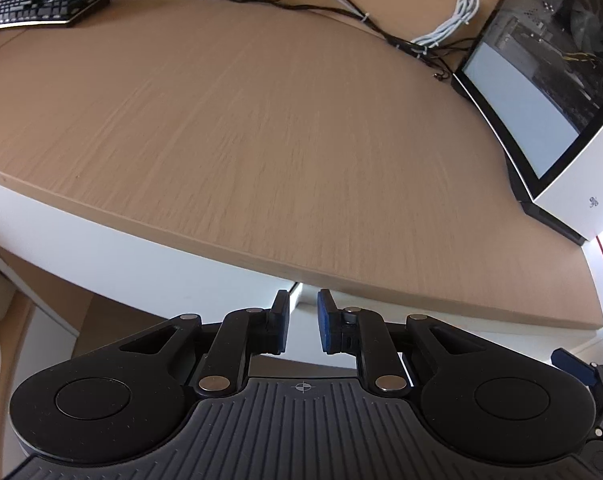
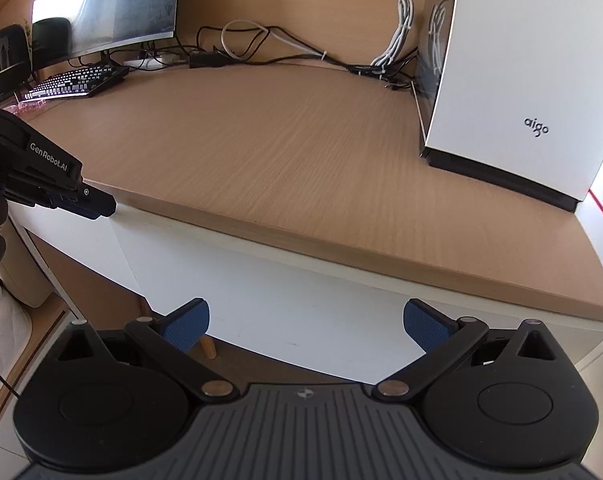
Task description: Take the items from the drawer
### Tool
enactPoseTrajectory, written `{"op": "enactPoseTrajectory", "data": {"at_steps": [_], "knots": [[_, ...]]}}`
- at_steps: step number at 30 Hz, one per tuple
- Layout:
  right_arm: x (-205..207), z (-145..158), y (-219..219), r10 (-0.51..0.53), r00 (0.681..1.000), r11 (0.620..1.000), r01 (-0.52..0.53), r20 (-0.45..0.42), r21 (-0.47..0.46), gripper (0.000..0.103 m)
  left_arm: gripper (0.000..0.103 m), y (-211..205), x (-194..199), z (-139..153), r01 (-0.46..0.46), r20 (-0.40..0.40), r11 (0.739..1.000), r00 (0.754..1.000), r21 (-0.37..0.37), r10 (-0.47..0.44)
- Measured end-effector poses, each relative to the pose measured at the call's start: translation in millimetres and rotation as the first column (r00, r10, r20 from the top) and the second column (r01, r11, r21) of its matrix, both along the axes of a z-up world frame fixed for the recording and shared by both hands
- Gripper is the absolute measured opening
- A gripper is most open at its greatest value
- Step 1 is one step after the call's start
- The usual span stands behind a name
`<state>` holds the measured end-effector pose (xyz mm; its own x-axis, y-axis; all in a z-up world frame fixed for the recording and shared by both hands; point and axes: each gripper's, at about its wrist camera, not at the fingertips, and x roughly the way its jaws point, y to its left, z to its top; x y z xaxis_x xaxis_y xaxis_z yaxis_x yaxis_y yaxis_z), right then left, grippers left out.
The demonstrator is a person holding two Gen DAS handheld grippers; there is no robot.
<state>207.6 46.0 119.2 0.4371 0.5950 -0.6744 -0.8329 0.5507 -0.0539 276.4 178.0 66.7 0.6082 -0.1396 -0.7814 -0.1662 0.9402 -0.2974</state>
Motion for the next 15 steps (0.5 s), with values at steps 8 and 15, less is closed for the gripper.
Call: {"op": "enactPoseTrajectory", "data": {"at_steps": [8,15], "knots": [[1.0,-2.1,3.1,-0.006,1.0,1.0,0.006,-0.006,0.001,0.103,0.018,2.8,5.6,-1.7,0.02,-0.009,0.999,1.0,-0.033,-0.021],[4.5,-3.5,4.0,-0.023,1.0,1.0,0.023,-0.008,-0.002,0.103,0.021,1.9,8.3,-2.2,0.027,-0.014,0.999,1.0,-0.046,-0.028]]}}
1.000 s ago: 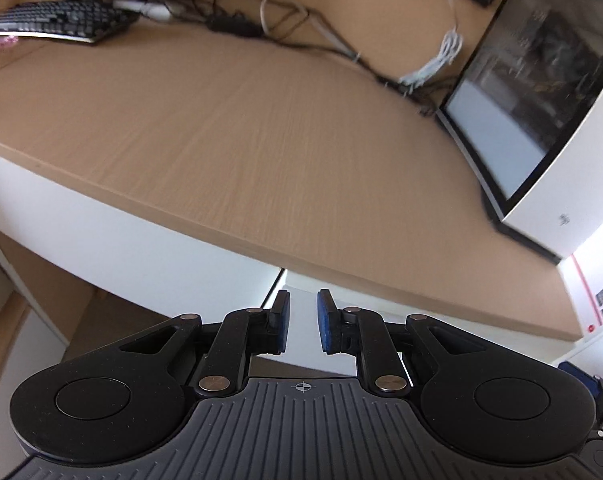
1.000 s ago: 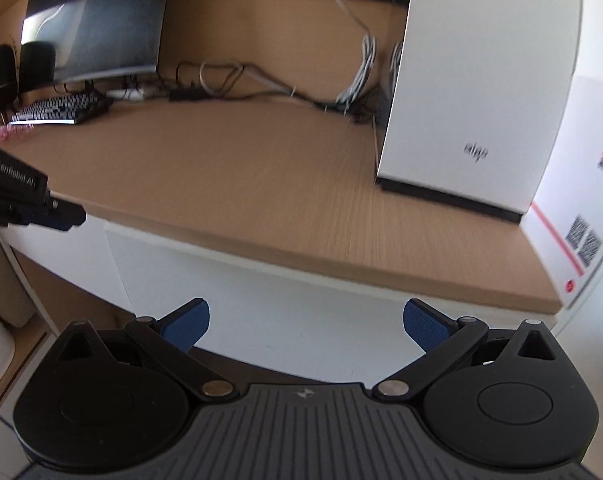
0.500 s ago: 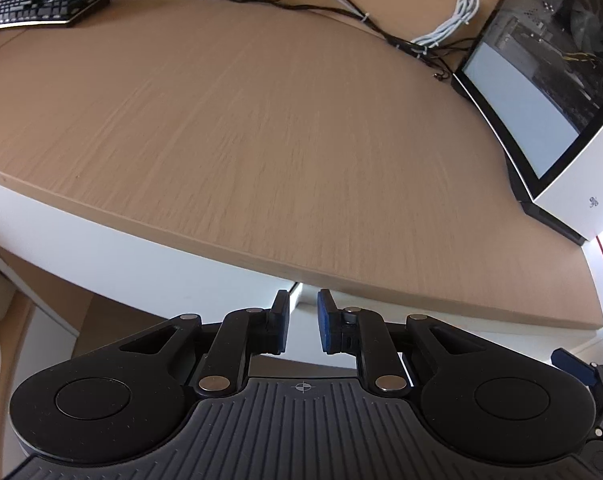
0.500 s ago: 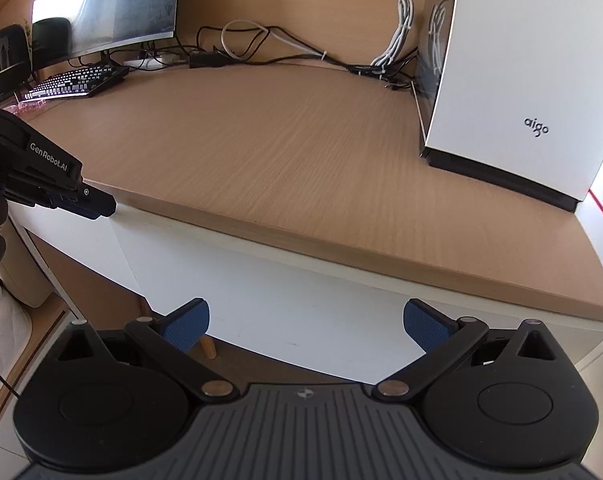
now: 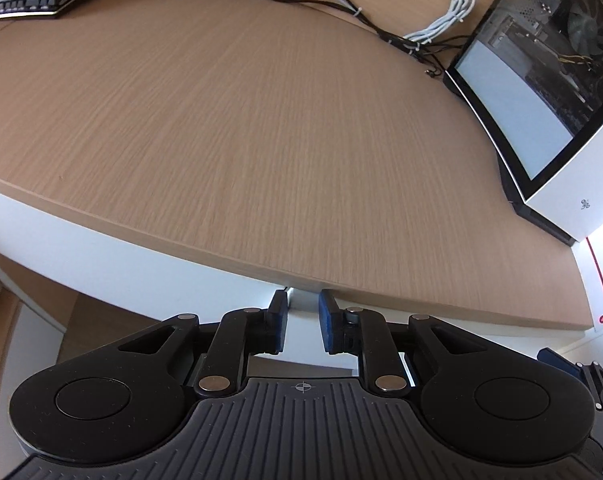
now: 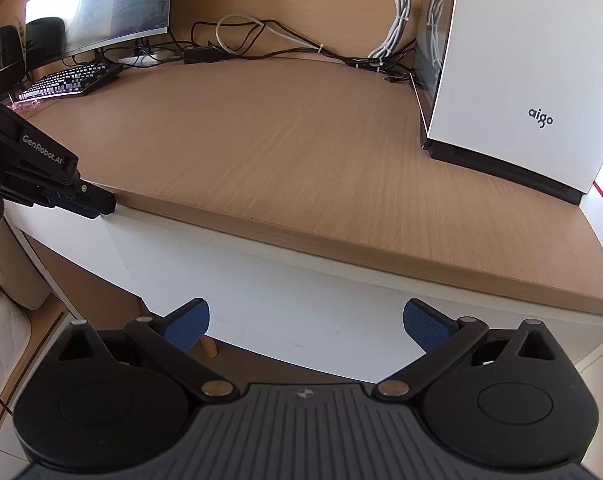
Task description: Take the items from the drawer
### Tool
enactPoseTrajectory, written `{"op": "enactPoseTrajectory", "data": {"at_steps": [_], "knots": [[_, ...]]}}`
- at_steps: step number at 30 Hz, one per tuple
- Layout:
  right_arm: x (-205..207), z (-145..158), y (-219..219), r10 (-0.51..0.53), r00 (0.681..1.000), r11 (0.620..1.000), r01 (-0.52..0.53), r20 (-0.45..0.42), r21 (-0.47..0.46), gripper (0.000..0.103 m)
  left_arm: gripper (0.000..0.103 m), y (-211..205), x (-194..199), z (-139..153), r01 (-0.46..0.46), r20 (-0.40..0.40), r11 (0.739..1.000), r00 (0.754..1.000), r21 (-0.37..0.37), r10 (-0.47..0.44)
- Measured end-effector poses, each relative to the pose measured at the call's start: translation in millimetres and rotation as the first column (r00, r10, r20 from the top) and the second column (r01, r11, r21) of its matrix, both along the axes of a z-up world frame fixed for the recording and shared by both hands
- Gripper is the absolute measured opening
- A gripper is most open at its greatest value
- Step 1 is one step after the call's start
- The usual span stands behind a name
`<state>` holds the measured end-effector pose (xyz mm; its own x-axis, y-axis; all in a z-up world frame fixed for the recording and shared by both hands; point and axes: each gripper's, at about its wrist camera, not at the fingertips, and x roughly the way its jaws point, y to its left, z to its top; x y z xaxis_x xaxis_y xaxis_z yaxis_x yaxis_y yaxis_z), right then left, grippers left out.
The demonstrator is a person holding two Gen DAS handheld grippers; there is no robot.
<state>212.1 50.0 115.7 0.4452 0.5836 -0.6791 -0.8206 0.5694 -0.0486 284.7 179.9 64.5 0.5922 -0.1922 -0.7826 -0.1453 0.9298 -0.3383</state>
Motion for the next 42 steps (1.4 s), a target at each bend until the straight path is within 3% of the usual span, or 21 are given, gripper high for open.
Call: {"op": "enactPoseTrajectory", "data": {"at_steps": [5,11,16,42], "knots": [[5,4,-3,-0.05,0.998,0.999,0.049,0.032,0.021,0.103,0.026,-8,1,1,0.027,0.003,0.999,1.0,0.029,-0.027],[23,6,-1,-0.2,0.979,0.979,0.198,0.03,0.055,0.103,0.027,-10,-2,2,0.035,0.002,0.998,0.999,0.047,-0.035],[38,4,2,-0.261,0.965,0.963,0.26,0.01,0.063,0.103,0.028,-12,-5,2,0.039,0.007,0.997,0.999,0.062,-0.039],[50,3,5,-0.284,0.957,0.959,0.284,-0.062,-0.009,0.103,0.028,-11,-11,3,0.053,0.008,0.996,0.999,0.077,-0.053]]}}
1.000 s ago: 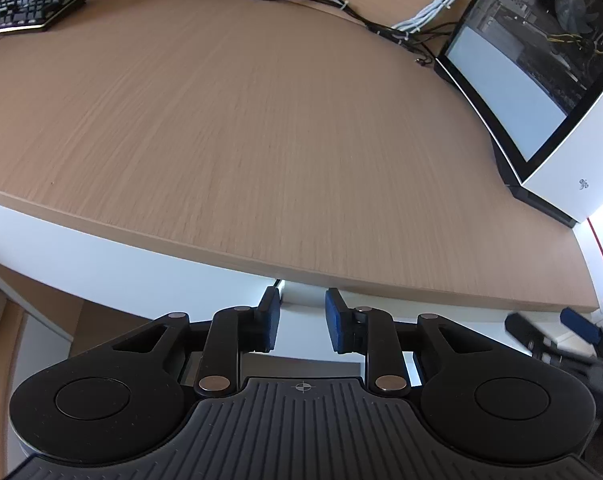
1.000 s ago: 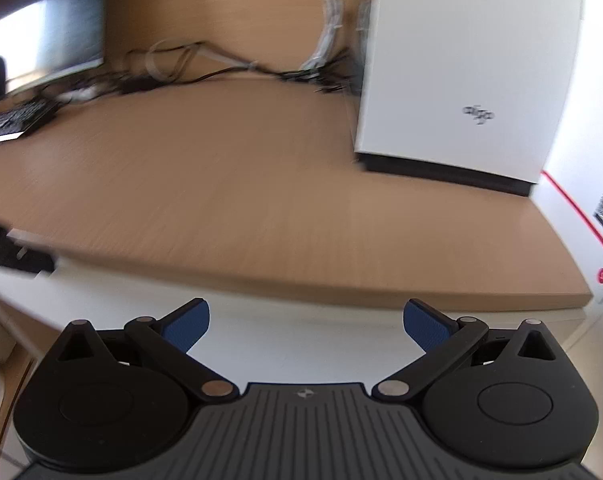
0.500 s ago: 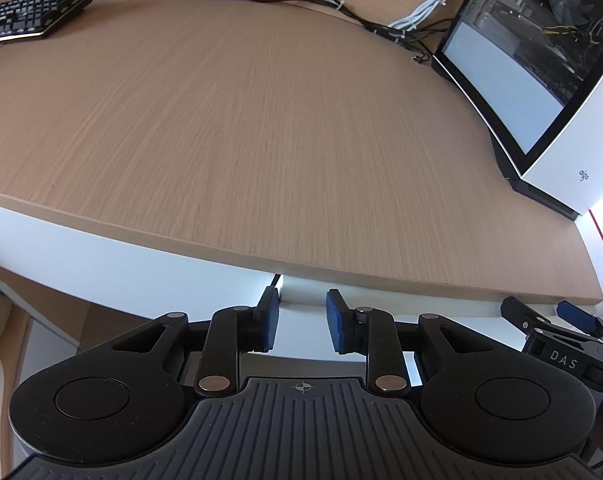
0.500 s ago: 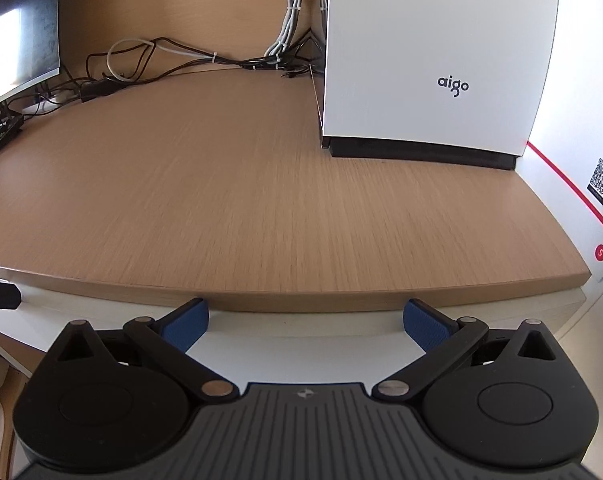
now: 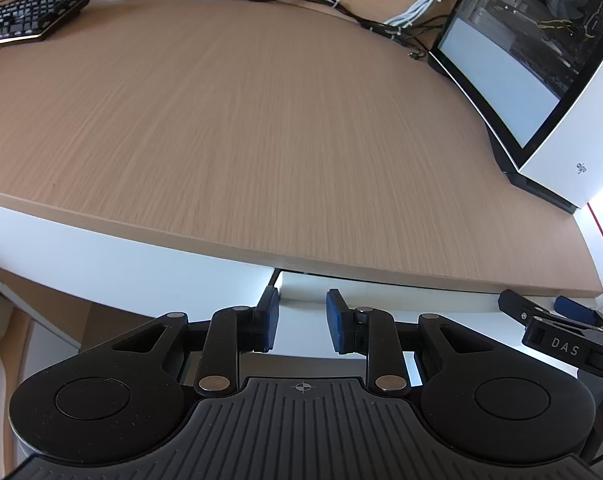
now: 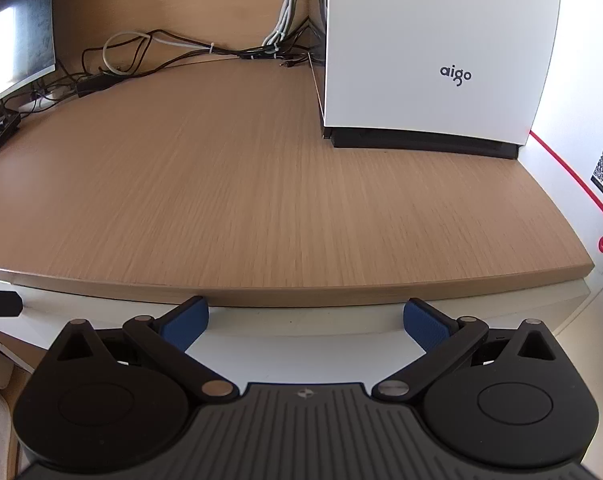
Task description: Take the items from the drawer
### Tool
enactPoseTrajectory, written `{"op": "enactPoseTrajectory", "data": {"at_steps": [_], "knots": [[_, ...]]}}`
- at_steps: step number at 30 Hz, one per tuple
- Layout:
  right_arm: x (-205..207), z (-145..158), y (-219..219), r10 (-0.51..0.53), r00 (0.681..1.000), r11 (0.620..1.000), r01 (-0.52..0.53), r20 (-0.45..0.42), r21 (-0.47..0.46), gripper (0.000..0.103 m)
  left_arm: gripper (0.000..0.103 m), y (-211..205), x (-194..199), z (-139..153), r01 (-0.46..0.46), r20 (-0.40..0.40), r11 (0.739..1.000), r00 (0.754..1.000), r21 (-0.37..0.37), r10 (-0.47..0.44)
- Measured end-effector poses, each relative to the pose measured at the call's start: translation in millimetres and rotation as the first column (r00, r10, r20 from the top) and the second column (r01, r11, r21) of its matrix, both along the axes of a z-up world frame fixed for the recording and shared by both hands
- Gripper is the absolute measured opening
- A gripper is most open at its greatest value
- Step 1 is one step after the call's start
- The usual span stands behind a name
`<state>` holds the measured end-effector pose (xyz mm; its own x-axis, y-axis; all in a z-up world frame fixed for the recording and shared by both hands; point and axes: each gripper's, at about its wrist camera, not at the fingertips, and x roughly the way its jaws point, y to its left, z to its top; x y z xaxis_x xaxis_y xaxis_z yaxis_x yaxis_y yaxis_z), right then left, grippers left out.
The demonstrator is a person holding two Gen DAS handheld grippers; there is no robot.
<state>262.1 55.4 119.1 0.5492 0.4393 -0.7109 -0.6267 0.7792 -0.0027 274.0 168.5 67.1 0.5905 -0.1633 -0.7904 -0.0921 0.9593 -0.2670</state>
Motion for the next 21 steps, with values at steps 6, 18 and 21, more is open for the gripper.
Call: {"op": "enactPoseTrajectory", "data": {"at_steps": [6,18,21], "knots": [[0.1,1.2,1.3,0.0,1.0,1.0,-0.001,-0.017,-0.017,0.103,0.028,-0.8,-0.4,0.2,-0.001,0.0,1.0,1.0,0.0,0.001],[-5.8,1.7,-2.8,0.003,1.0,1.0,-0.004,-0.024,-0.024,0.103,0.028,-5.8,-8.4,-0.3,0.006,0.001,1.0,1.0,0.012,-0.006],[-6.4,1.8,-3.1,0.003,1.0,1.0,-0.004,-0.025,-0.025,0.103,0.028,-5.7,-8.2,-0.3,0.006,0.0,1.0,1.0,0.012,-0.006]]}}
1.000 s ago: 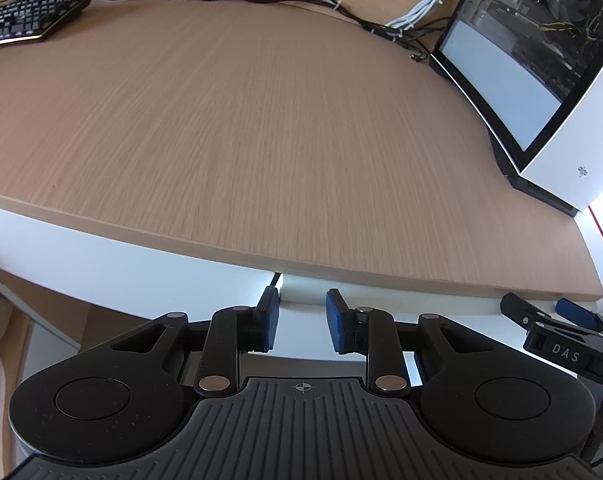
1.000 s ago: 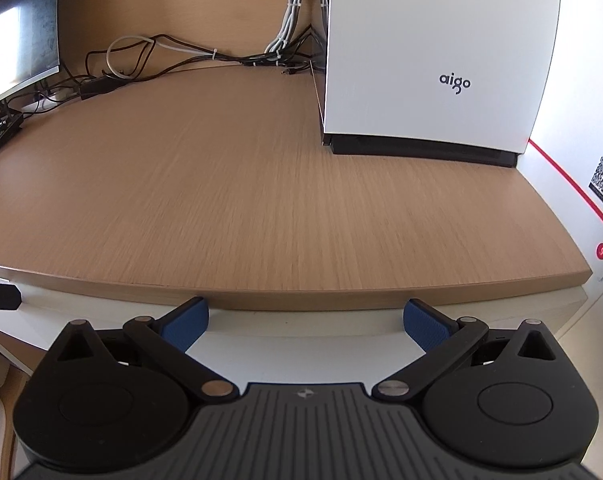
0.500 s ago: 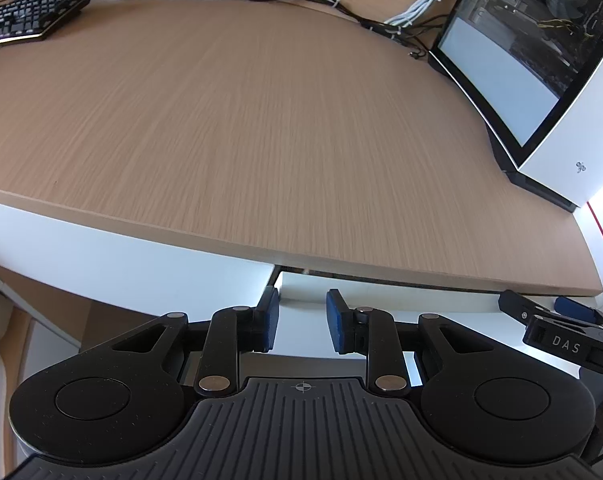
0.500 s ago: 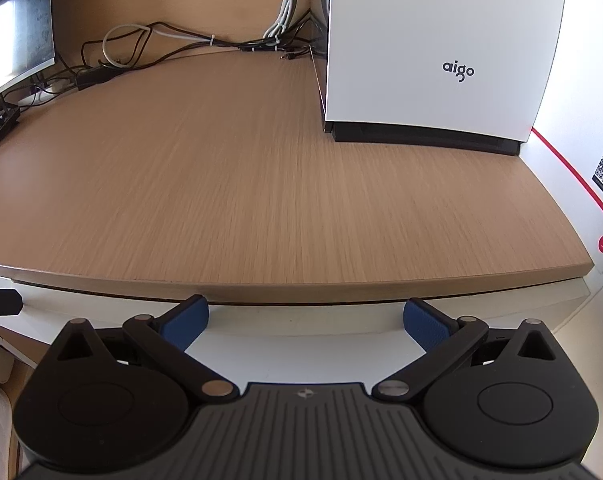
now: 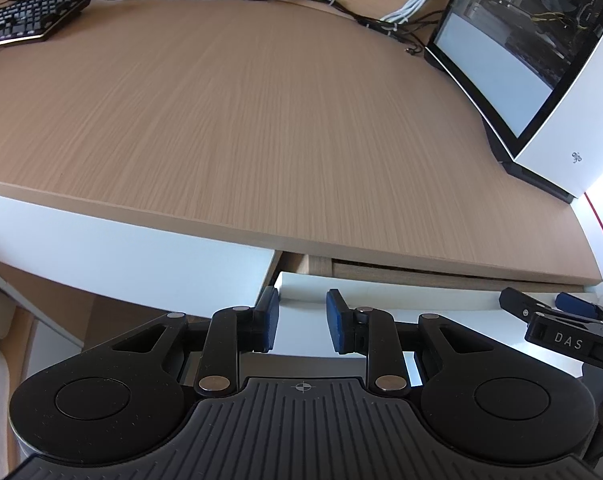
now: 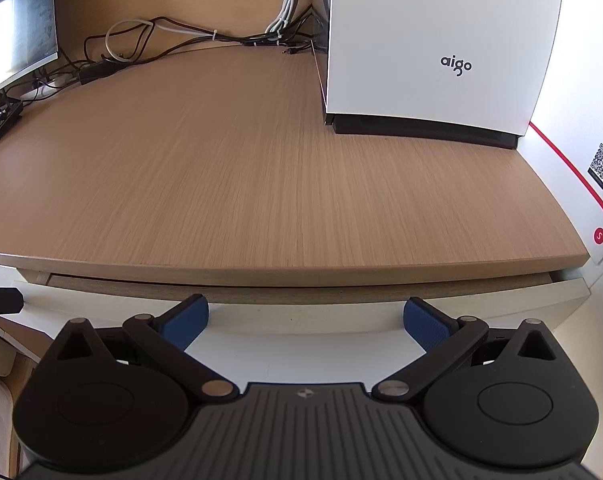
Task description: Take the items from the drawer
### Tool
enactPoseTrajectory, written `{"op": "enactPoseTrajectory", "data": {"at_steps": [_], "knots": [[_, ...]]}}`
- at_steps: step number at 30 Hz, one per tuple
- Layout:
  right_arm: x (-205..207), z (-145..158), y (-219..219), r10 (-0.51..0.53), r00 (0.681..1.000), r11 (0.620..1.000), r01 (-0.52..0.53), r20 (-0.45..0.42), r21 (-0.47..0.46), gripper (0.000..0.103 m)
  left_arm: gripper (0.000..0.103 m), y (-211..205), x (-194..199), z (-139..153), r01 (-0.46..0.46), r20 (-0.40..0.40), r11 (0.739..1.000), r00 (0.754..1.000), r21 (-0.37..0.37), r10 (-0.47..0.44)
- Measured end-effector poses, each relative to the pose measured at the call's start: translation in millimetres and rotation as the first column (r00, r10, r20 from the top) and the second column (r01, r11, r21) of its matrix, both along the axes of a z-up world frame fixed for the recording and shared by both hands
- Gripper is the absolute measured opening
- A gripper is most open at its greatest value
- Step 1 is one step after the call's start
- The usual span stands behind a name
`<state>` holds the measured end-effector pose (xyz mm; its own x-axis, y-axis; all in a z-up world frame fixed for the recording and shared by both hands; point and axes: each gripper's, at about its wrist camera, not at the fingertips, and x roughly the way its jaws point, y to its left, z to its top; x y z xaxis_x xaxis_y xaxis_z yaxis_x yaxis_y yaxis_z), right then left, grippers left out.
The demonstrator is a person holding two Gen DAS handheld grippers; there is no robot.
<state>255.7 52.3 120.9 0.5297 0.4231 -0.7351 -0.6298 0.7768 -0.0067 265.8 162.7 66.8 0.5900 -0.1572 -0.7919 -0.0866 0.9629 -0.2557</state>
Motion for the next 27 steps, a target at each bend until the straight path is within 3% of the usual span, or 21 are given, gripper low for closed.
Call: {"op": "enactPoseTrajectory", "data": {"at_steps": [10,13,15,19,27], "knots": [[-5,0,-3,0.001,1.0,1.0,-0.001,-0.003,-0.003,0.103,0.023,1,-9,2,-0.018,-0.001,1.0,1.0,-0.002,0.018],[-8,1,-5,-0.002,1.0,1.0,0.002,-0.008,-0.007,0.103,0.023,-6,-17,18,-0.028,0.072,0.996,0.997,0.079,0.022],[-9,0,-7,0.0,1.0,1.0,0.0,-0.008,-0.007,0.103,0.023,-15,-12,28,0.005,0.09,0.998,0.996,0.056,-0.01],[-10,1,-9,0.001,1.0,1.0,-0.001,-0.009,-0.006,0.103,0.024,-43,14,24,0.116,0.034,0.993,0.993,0.016,-0.117],[-11,2,-8,0.0,1.0,1.0,0.0,-0.008,-0.005,0.103,0.024,-76,39,4,0.188,-0.024,0.982,0.982,0.029,-0.187]]}}
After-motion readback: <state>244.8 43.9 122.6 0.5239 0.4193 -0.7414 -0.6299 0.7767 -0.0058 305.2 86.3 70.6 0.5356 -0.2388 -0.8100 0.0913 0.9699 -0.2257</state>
